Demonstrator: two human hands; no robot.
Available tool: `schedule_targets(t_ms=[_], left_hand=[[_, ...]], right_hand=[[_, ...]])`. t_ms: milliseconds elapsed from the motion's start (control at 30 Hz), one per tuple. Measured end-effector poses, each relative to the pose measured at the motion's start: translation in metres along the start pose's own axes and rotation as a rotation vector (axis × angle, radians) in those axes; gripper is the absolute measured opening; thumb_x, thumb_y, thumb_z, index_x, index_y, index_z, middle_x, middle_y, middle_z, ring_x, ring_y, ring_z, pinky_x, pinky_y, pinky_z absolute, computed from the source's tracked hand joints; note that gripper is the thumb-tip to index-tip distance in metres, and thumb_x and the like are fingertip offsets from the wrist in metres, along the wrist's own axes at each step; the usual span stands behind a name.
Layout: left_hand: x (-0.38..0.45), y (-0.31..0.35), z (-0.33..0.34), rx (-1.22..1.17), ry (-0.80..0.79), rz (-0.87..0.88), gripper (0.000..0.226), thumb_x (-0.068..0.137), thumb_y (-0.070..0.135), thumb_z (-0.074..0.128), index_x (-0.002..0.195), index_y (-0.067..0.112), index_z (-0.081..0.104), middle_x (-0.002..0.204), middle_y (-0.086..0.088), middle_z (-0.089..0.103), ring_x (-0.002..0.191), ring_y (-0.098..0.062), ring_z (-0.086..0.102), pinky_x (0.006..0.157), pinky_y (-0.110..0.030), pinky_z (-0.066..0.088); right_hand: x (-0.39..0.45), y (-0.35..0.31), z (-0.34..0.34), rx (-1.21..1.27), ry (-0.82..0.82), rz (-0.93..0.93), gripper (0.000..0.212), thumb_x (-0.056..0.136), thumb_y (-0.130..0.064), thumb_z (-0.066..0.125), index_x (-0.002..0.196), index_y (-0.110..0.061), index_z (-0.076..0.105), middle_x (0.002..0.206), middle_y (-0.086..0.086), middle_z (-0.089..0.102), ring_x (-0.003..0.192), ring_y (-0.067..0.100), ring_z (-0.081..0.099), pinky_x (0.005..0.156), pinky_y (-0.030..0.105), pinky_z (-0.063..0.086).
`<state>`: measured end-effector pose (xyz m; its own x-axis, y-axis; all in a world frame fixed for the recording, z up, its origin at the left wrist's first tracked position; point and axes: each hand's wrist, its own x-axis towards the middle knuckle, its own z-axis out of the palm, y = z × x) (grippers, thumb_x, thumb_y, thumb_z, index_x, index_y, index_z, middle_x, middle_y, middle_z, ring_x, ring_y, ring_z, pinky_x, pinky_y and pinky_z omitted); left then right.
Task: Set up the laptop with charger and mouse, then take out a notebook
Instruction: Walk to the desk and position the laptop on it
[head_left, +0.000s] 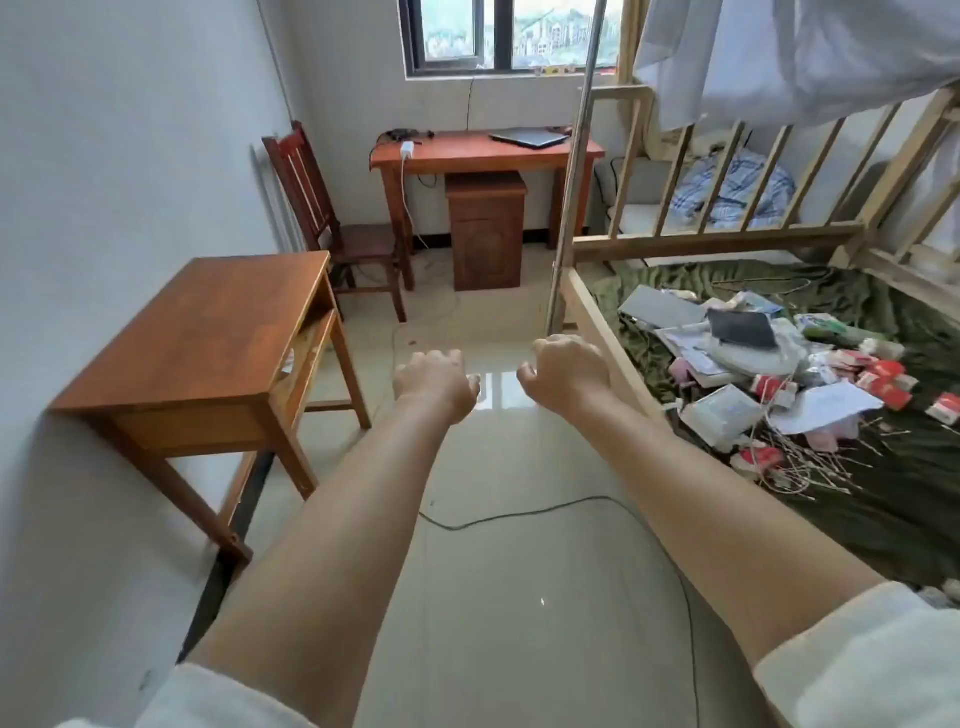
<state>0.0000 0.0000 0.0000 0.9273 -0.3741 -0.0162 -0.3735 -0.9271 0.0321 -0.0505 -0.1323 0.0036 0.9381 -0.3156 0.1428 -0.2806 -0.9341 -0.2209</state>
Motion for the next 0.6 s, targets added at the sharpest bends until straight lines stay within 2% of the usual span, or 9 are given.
schedule_targets(t_ms=[133,300,500,600], left_hand=[[0.048,-0.012,0.049,0.013,-0.142,-0.017,0.043,0.098,0.039,0.034,0.130,0.011,0.043,0.131,-0.012,0.053,0.121,-0.029,0.048,0.093,-0.037,0.044],[0.162,-0.006,0.072,0.016,-0.245,-0.030,0.043,0.099,0.038,0.032,0.132,0.011,0.041,0.132,-0.014,0.052,0.122,-0.030,0.046,0.094,-0.039,0.043],[0.320,-0.009,0.056,-0.041,-0.239,-0.058,0.041,0.099,0.037,0.033,0.126,0.009,0.046,0.128,-0.015,0.053,0.119,-0.031,0.048,0.094,-0.037,0.042],[0.397,-0.020,0.055,-0.039,-0.236,-0.087,0.042,0.099,0.037,0.033,0.126,0.007,0.045,0.130,-0.016,0.052,0.120,-0.032,0.046,0.097,-0.038,0.040]], right_hand=[[0.047,0.014,0.057,-0.027,-0.112,0.021,0.033,0.091,-0.026,0.041,0.104,-0.001,0.059,0.113,0.016,0.062,0.109,0.032,0.052,0.090,0.036,0.040],[0.160,0.027,0.102,-0.005,-0.202,-0.013,0.033,0.091,-0.023,0.040,0.105,-0.001,0.059,0.116,0.016,0.061,0.110,0.032,0.052,0.090,0.035,0.041],[0.320,0.040,0.113,0.050,-0.210,-0.003,0.030,0.090,-0.023,0.042,0.100,-0.001,0.059,0.113,0.016,0.061,0.109,0.032,0.052,0.088,0.035,0.041],[0.398,0.043,0.127,0.050,-0.217,0.010,0.031,0.090,-0.023,0.041,0.105,-0.002,0.059,0.117,0.016,0.061,0.112,0.032,0.051,0.087,0.035,0.042]])
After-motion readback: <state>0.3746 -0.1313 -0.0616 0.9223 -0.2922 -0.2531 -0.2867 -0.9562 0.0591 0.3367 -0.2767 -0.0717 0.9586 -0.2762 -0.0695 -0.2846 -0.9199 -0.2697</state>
